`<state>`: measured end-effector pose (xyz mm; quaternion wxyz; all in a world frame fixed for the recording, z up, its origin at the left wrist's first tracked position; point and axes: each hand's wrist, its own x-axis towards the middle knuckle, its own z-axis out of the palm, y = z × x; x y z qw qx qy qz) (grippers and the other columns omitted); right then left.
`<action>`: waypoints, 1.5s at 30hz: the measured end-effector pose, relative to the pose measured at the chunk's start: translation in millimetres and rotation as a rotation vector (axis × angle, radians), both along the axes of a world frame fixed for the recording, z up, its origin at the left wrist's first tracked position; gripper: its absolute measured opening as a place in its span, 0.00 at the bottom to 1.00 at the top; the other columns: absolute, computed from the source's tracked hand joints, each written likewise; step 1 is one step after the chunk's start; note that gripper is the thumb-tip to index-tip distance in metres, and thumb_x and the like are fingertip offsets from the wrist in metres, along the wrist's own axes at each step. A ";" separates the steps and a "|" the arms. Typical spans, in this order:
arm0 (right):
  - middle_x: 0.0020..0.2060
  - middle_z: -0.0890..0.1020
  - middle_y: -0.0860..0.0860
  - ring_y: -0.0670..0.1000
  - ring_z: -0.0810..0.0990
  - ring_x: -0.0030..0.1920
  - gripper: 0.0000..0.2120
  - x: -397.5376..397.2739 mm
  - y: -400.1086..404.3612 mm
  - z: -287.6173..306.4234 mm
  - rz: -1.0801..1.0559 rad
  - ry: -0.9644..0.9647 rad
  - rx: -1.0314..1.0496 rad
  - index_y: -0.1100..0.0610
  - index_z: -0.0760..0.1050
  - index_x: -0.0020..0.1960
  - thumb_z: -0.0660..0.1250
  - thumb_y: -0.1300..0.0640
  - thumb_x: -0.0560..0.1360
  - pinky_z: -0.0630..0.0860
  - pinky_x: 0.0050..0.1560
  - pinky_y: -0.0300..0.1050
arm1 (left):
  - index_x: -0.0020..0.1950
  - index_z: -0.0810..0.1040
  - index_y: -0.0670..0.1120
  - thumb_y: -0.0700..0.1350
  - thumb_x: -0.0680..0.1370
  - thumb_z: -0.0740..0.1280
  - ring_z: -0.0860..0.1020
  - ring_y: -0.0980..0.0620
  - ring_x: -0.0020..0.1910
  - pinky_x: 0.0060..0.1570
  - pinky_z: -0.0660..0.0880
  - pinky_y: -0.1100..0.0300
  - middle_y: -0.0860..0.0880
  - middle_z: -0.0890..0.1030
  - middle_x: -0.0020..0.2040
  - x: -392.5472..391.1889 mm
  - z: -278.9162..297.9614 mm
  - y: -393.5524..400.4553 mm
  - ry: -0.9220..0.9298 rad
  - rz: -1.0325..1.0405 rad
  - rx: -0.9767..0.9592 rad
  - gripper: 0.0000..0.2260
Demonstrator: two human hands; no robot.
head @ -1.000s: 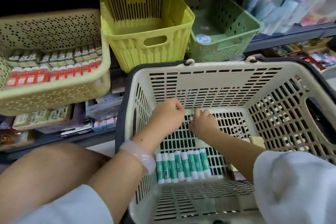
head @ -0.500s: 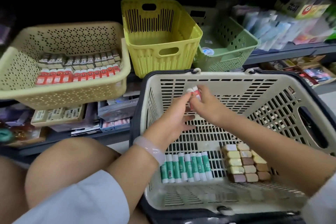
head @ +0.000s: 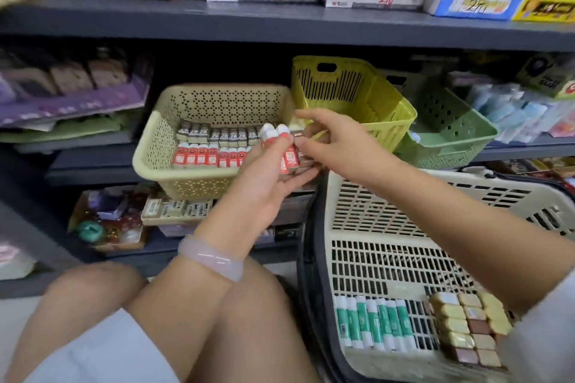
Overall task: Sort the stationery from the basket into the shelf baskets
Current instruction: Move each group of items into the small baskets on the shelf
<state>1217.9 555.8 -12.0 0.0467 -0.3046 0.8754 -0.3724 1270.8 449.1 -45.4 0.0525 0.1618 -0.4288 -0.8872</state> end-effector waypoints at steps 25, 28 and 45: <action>0.46 0.79 0.54 0.44 0.75 0.32 0.10 -109.1 -206.6 -69.7 -0.265 -0.536 -0.010 0.60 0.75 0.57 0.64 0.59 0.77 0.76 0.39 0.35 | 0.53 0.74 0.40 0.41 0.77 0.64 0.82 0.50 0.43 0.40 0.81 0.55 0.41 0.80 0.44 -23.7 11.4 -196.4 0.037 0.332 0.025 0.07; 0.49 0.81 0.55 0.47 0.79 0.36 0.11 -109.2 -202.7 -65.8 -0.206 -0.386 0.131 0.60 0.77 0.57 0.64 0.61 0.76 0.78 0.46 0.39 | 0.53 0.74 0.40 0.40 0.77 0.64 0.81 0.48 0.47 0.38 0.81 0.55 0.40 0.79 0.47 -26.2 9.9 -193.9 0.021 0.322 0.045 0.07; 0.42 0.80 0.52 0.45 0.75 0.36 0.04 -90.0 -171.5 -26.1 -0.122 -0.545 -0.378 0.57 0.76 0.43 0.65 0.63 0.75 0.75 0.40 0.36 | 0.46 0.73 0.43 0.40 0.78 0.64 0.82 0.52 0.36 0.43 0.81 0.56 0.40 0.79 0.46 -30.5 1.7 -172.0 -0.073 0.256 -0.170 0.01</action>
